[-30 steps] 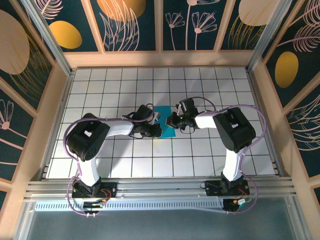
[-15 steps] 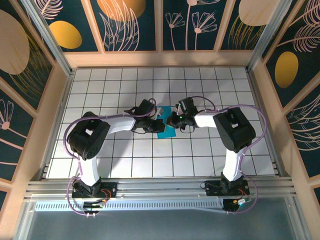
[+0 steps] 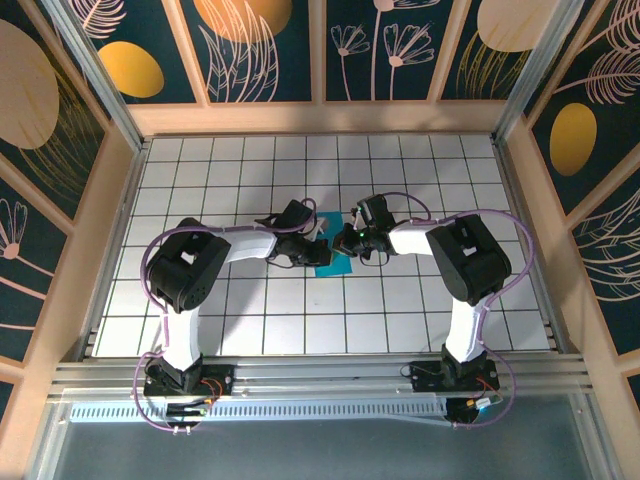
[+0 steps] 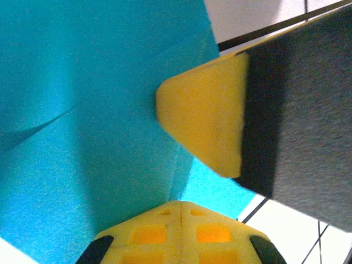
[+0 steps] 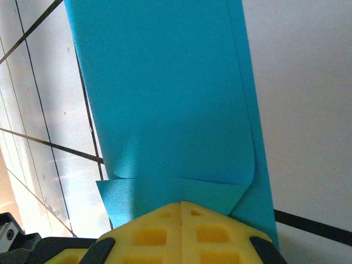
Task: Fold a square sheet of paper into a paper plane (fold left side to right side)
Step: Fold the triangle a second time at the center of the table.
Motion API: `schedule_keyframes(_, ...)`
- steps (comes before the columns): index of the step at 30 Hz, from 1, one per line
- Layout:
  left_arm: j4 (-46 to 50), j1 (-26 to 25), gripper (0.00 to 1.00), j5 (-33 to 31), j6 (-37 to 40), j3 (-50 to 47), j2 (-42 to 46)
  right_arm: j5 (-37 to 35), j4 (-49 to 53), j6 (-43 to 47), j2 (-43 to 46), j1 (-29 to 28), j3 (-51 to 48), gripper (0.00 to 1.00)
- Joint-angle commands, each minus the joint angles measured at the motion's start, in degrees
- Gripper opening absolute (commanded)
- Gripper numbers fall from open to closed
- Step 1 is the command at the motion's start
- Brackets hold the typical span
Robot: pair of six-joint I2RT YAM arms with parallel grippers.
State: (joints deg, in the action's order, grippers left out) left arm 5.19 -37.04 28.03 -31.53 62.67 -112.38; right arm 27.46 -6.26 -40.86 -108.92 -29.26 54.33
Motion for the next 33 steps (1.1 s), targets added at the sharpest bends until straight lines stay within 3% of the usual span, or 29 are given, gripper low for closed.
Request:
schedule_keyframes(1,1.7,0.3,0.0,-0.5,1.1,-2.4,0.4,-5.5,7.1,0.6,-3.6,0.3,-0.6,0.0)
schedule_keyframes(33,5.3,0.2,0.0,-1.7,7.2,-14.7,7.0,-6.1,8.9,1.5,-4.0,0.8,-0.2,0.0)
